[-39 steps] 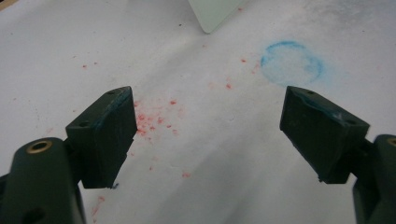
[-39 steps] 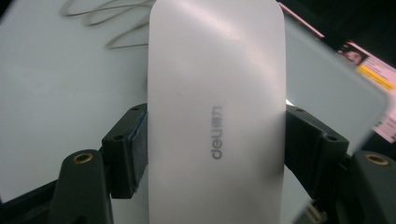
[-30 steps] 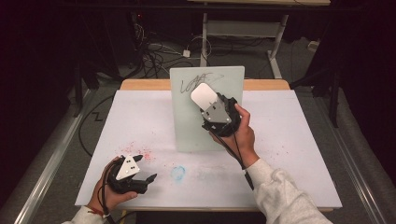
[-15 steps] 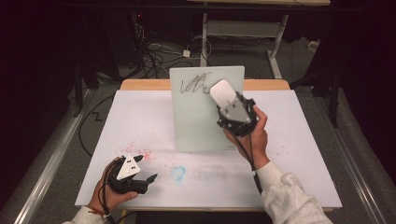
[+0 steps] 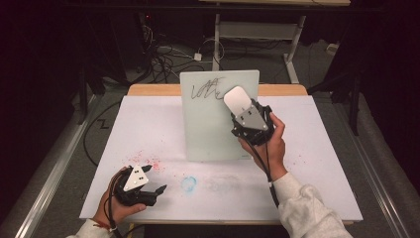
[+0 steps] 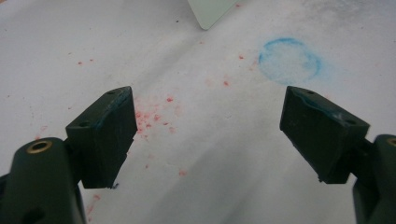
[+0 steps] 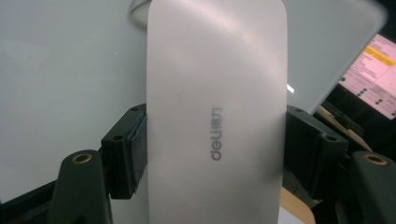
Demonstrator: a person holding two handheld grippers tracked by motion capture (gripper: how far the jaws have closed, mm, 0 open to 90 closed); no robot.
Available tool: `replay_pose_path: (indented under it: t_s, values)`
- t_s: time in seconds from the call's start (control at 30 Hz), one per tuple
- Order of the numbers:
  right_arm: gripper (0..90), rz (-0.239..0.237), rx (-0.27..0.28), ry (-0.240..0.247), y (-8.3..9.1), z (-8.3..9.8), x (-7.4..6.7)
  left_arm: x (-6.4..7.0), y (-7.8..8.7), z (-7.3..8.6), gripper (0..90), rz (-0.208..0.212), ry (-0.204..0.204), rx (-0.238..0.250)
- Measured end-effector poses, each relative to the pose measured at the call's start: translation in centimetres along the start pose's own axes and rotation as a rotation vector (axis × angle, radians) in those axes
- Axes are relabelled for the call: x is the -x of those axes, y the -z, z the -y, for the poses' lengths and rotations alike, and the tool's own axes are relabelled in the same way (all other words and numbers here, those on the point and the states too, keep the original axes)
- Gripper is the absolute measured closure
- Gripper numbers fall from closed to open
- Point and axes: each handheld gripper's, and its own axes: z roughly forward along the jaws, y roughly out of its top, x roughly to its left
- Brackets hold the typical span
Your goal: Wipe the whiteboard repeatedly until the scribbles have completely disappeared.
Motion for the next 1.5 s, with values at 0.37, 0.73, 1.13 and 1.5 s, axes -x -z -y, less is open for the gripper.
replay_pose_path:
  t_s: [0.37, 0.73, 1.13, 1.5]
  values:
    - [30.7, 0.003, 0.020, 0.014, -0.9, -3.1, -1.7, -0.1, 0.1, 0.1, 18.2, 0.002, 0.002, 0.004]
    - [30.7, -0.074, 0.012, 0.093, -1.0, -2.8, -4.8, 0.0, 0.2, 0.0, 18.2, -0.002, 0.000, 0.010]
    - [30.8, -0.006, 0.041, 0.005, -1.2, -4.5, -1.2, -0.1, 0.3, 0.0, 18.2, 0.000, -0.001, 0.007]
    - [30.7, -0.034, 0.049, 0.031, -1.5, -5.1, -2.9, 0.0, 0.2, 0.0, 18.2, 0.003, -0.002, 0.006]
